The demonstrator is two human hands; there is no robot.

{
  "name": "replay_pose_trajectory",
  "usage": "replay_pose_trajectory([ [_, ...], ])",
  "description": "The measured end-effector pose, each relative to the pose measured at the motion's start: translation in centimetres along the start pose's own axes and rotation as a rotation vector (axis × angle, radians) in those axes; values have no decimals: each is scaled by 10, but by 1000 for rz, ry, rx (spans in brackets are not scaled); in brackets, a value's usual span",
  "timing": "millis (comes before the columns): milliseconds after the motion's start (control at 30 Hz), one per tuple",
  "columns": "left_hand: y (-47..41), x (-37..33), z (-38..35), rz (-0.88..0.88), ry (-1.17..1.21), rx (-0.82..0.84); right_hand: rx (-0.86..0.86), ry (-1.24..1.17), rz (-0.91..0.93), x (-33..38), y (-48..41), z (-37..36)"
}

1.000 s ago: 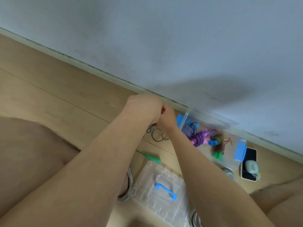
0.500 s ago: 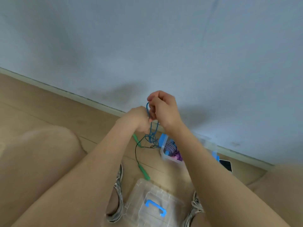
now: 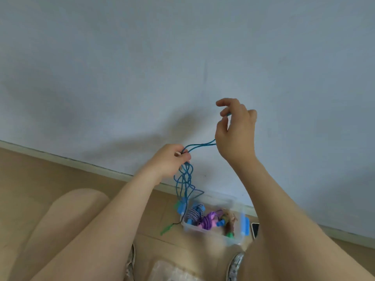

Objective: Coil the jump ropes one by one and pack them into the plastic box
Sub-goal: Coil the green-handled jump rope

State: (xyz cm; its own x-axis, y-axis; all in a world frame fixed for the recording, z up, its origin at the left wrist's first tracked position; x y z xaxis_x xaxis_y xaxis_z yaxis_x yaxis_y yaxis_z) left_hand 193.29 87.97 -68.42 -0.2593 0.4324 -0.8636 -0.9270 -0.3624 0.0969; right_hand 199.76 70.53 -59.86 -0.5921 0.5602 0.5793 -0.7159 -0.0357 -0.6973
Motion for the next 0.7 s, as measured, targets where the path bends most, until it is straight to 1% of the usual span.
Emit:
replay_pose_trajectory([
  [33, -1, -7, 2, -25, 57, -23, 81, 125, -33, -7, 5, -2],
  [100, -1, -24, 7, -75, 135, -64, 323, 308, -187, -16, 16, -7],
  [133, -3, -30, 10, -100, 152, -76, 403, 336, -213, -16, 20, -8],
  [167, -4, -37, 13, -128, 155, -77, 438, 320, -185, -12, 22, -7],
  [200, -5, -44, 16, -162, 145, -65, 453, 243, -145, -7, 21, -5],
  [233, -6, -51, 18, -203, 125, -43, 462, 82, -140, -1, 20, -2],
  [267, -8, -57, 19, -239, 101, -19, 489, -105, -186, 4, 18, 1],
  [300, -10, -62, 20, -267, 72, 3, 520, -240, -240, 7, 17, 2],
  [333, -12, -66, 19, -290, 57, 18, 536, -299, -271, 8, 16, 1],
  [400, -15, -73, 19, -330, 41, 34, 544, -297, -247, 8, 13, 0],
  [467, -19, -76, 17, -359, 12, 39, 558, -315, -270, 6, 10, -1],
  [500, -21, -76, 17, -362, 6, 19, 559, -299, -288, 5, 9, 0],
  [567, -25, -71, 17, -362, 2, -75, 550, -259, -332, 1, 6, 3],
  [633, -25, -66, 16, -376, -21, -160, 547, -288, -417, -2, 3, 4],
  [667, -24, -63, 16, -383, -34, -183, 545, -293, -432, -2, 3, 3],
  [700, -21, -61, 16, -389, -37, -197, 544, -260, -402, -3, 3, 1],
])
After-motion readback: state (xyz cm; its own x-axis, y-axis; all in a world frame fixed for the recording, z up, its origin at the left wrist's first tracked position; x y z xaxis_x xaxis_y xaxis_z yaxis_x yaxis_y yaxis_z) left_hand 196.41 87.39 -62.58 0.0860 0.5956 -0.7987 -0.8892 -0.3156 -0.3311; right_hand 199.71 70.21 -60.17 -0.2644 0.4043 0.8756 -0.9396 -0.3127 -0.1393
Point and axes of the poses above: each hand's wrist, its own y-axis away from the middle knuckle, its own z-axis out of the back of the hand, x = y × z, the point moved 3 cm from there along -y, towards the middle knuckle, and after that the axes turned 9 degrees about -x, right-handed, at the moved point
